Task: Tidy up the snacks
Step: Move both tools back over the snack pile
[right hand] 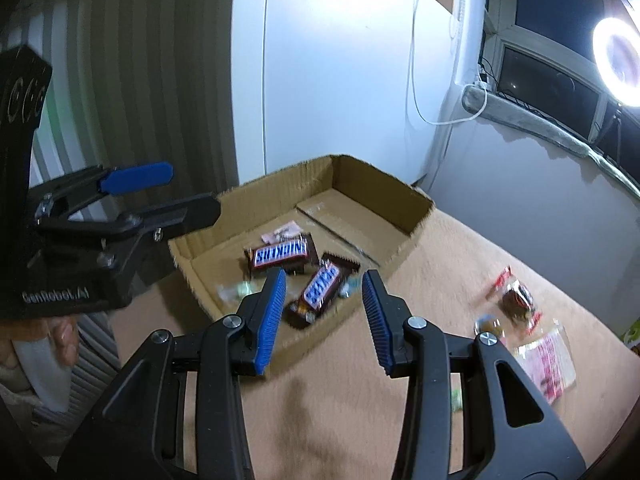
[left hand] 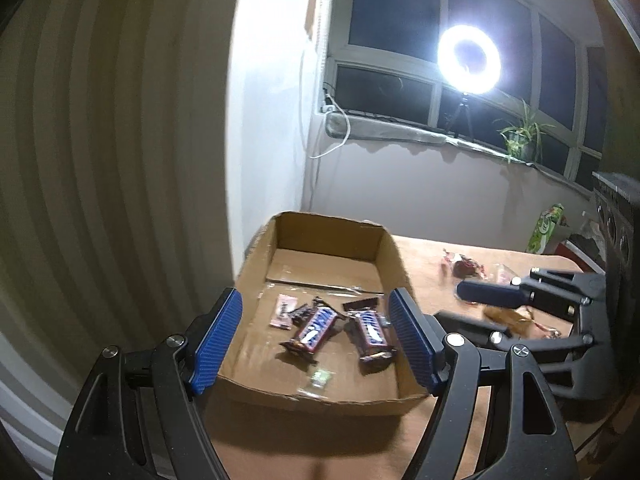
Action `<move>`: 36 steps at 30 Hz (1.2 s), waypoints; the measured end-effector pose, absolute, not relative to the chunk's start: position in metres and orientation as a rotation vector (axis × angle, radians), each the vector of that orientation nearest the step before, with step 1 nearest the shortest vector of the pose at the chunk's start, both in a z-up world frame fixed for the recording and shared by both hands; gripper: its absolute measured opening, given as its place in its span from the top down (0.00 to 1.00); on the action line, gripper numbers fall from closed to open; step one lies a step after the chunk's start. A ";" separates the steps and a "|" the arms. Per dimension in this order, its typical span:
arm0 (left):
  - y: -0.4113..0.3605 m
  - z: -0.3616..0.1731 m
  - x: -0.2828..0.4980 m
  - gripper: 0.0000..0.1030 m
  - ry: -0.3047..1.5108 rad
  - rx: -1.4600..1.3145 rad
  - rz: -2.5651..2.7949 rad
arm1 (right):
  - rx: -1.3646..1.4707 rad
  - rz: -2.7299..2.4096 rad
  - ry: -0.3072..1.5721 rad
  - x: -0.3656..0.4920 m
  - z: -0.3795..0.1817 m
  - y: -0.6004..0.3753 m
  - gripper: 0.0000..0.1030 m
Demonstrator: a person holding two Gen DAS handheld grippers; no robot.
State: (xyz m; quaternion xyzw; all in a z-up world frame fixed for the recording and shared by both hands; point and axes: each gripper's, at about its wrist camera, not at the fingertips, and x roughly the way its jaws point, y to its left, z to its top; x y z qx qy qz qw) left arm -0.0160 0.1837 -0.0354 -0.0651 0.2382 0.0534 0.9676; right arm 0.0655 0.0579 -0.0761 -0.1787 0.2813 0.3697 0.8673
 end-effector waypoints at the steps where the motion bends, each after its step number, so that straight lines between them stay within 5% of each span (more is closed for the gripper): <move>1: 0.179 -0.035 -0.016 0.26 0.483 -0.125 0.101 | -0.374 0.767 0.592 0.062 -0.078 0.052 0.57; 10: 0.124 -0.036 -0.009 0.26 0.513 -0.063 0.005 | -0.372 0.650 0.606 0.038 -0.091 -0.024 0.50; 14: 0.087 -0.041 -0.002 0.26 0.544 -0.018 -0.057 | -0.349 0.576 0.617 0.027 -0.099 -0.065 0.37; 24: -0.017 -0.041 0.011 0.26 0.592 0.223 -0.135 | -0.262 0.393 0.677 0.013 -0.124 -0.167 0.33; 36: -0.054 -0.048 0.021 0.26 0.622 0.298 -0.161 | -0.217 0.403 0.717 0.026 -0.140 -0.191 0.33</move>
